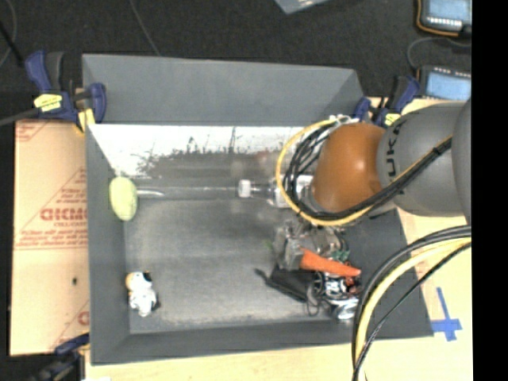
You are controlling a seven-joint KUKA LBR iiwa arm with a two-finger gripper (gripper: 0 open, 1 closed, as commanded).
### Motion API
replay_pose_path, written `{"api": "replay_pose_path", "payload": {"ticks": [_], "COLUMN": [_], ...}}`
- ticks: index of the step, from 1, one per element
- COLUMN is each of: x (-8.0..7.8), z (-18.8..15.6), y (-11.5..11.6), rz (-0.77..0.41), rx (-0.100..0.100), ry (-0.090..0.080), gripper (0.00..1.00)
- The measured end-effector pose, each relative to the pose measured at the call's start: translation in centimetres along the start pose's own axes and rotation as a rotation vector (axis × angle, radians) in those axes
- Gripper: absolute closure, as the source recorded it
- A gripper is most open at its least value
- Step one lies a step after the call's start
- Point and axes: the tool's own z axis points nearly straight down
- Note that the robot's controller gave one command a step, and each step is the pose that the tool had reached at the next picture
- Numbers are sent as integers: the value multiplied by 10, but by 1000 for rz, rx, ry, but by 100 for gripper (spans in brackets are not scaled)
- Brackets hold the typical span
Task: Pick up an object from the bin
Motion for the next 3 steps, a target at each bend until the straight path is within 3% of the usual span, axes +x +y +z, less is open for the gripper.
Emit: {"api": "replay_pose_path", "payload": {"ticks": [1,2,3], "x": [4,-3,24], "z": [-45,-68,-16], "y": [-3,-18,-12], "rz": [6,10,90], "rx": [-1,3,1], "ry": [5,-11,-4], "gripper": [100,100,100]}}
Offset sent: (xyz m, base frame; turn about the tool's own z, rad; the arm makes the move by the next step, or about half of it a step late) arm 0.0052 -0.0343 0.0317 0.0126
